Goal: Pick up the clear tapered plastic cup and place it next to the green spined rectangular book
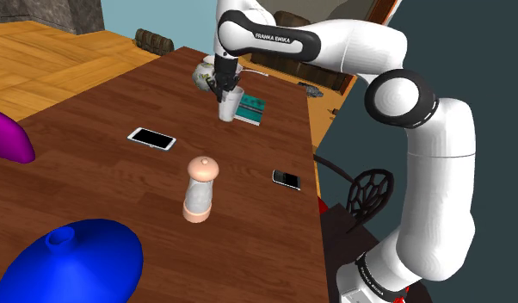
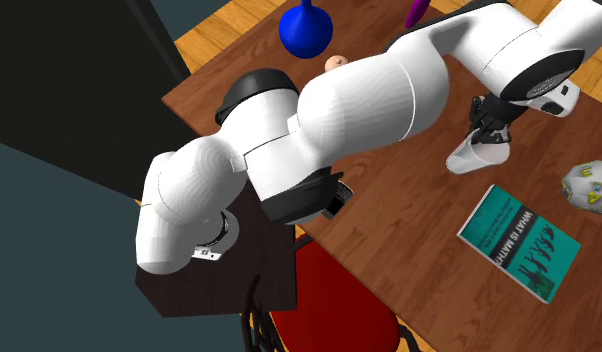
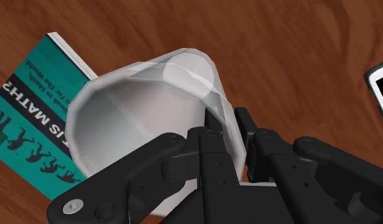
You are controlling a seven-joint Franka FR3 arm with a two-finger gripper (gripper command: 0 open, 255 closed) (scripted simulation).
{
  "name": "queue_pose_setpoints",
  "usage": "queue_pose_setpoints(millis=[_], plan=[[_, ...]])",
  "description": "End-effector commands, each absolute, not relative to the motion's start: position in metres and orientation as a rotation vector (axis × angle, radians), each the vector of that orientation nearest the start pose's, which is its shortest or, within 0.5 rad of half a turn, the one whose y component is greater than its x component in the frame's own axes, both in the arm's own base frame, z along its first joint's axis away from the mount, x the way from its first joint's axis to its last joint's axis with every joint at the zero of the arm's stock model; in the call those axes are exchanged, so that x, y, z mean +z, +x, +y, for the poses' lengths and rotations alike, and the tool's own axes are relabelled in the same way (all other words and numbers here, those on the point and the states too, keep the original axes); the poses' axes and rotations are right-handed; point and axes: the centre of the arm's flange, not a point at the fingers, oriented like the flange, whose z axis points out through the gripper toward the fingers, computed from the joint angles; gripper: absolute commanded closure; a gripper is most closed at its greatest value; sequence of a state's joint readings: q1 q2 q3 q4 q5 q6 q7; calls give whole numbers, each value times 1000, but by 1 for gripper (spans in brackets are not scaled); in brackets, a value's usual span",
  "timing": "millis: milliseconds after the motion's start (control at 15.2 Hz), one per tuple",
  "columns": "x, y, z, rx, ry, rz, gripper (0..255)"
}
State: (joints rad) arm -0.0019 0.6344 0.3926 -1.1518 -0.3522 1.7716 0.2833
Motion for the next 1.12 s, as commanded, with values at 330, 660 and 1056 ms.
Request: queue_pose_setpoints(millis=[330, 660, 1056], plan=[[415, 710, 174, -104, -3239, -162, 255], [410, 710, 174, -104, -3239, -162, 255], [410, 710, 174, -104, -3239, -162, 0]])
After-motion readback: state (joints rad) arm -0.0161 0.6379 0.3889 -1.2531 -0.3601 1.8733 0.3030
